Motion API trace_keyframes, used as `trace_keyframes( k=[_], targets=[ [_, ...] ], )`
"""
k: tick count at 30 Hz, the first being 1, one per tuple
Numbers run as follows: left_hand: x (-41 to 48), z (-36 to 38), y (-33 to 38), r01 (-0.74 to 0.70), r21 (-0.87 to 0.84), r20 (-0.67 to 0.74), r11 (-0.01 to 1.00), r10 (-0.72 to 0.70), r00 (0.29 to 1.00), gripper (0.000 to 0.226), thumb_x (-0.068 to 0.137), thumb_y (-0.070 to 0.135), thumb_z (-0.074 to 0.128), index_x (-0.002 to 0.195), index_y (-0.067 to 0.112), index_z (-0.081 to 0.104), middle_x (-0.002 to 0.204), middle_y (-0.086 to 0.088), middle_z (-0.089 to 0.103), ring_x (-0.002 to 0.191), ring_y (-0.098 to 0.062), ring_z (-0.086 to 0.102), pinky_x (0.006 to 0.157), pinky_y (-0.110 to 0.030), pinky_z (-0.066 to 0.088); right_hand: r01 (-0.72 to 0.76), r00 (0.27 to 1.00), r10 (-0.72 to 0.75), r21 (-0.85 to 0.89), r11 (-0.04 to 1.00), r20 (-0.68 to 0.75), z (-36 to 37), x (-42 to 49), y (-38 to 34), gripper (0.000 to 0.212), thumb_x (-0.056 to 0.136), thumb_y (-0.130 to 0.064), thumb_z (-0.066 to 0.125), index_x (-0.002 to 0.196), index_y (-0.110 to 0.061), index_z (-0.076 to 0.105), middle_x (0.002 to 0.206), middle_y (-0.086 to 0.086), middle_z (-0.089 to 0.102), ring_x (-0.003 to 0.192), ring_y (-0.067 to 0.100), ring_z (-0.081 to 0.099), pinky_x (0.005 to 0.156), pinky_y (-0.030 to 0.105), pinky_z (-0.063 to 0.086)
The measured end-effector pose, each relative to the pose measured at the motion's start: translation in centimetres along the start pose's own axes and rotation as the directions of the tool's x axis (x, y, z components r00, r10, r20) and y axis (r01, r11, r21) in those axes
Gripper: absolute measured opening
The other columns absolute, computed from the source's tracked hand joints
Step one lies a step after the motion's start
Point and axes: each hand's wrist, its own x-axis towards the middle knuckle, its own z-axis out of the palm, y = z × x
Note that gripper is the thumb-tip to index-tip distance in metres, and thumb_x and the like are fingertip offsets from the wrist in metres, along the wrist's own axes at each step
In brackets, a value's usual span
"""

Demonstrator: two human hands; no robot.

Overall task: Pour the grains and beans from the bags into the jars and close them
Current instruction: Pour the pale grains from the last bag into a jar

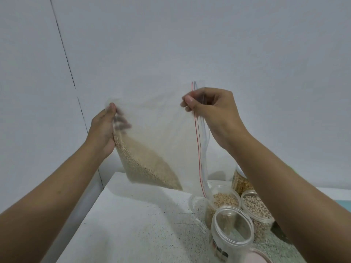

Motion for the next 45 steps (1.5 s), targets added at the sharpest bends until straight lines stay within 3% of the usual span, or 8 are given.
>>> trace_keyframes(
  k=[4, 10, 17, 34, 45],
  targets=[
    [-1.6, 0.9, 0.0, -0.004, 0.018, 0.030, 1.000, 0.003, 1.000, 0.029, 0.102, 0.042, 0.056, 0.092, 0.018, 0.069, 0.083, -0.004, 0.069, 0.068, -0.021, 0.073, 0.081, -0.044, 0.052, -0.038, 0.999, 0.038, 0.089, 0.995, 0.002, -1.9, -1.5, 0.1, 0.006, 0.093, -0.006, 0.071, 0.091, -0.003, 0.076, 0.081, 0.009, 0.076, 0.073, 0.015, 0.065, 0.069, 0.027, 0.047],
    [-4.4, 2.9, 0.2, -0.005, 0.034, 0.020, 0.999, 0.004, 1.000, 0.031, 0.103, 0.041, 0.054, 0.087, 0.018, 0.066, 0.075, -0.003, 0.068, 0.063, -0.020, 0.072, 0.072, -0.039, 0.051, -0.076, 0.997, 0.074, 0.172, 0.982, 0.015, -4.2, -3.5, 0.1, 0.007, 0.094, -0.006, 0.069, 0.090, -0.004, 0.075, 0.084, 0.014, 0.075, 0.076, 0.020, 0.064, 0.071, 0.034, 0.045],
    [-6.7, 4.6, 0.5, -0.001, 0.037, 0.005, 0.999, 0.001, 1.000, 0.035, 0.104, 0.040, 0.052, 0.078, 0.020, 0.066, 0.071, 0.001, 0.067, 0.062, -0.018, 0.071, 0.072, -0.039, 0.050, -0.101, 0.995, 0.094, 0.219, 0.970, 0.045, -6.5, -5.0, 0.2, 0.008, 0.094, -0.006, 0.069, 0.091, -0.006, 0.076, 0.085, 0.014, 0.075, 0.077, 0.020, 0.065, 0.074, 0.037, 0.046],
    [-8.7, 6.6, 2.9, -0.053, 0.104, 0.036, 0.993, 0.050, 0.998, 0.034, 0.105, 0.038, 0.053, 0.079, 0.021, 0.068, 0.074, 0.000, 0.069, 0.063, -0.018, 0.070, 0.077, -0.039, 0.051, -0.095, 0.995, 0.100, 0.307, 0.947, 0.000, -8.1, -7.6, -0.1, 0.009, 0.093, -0.007, 0.068, 0.090, -0.008, 0.076, 0.082, 0.011, 0.075, 0.076, 0.021, 0.065, 0.078, 0.041, 0.045],
    [-9.5, 7.0, 4.0, -0.082, 0.157, 0.058, 0.984, 0.074, 0.996, 0.033, 0.105, 0.039, 0.051, 0.082, 0.019, 0.064, 0.073, -0.001, 0.067, 0.061, -0.019, 0.068, 0.066, -0.035, 0.046, -0.090, 0.994, 0.105, 0.321, 0.943, -0.029, -8.6, -8.4, -0.2, 0.009, 0.093, -0.007, 0.068, 0.089, -0.007, 0.076, 0.079, 0.010, 0.073, 0.077, 0.023, 0.063, 0.075, 0.040, 0.044]
  ],
)
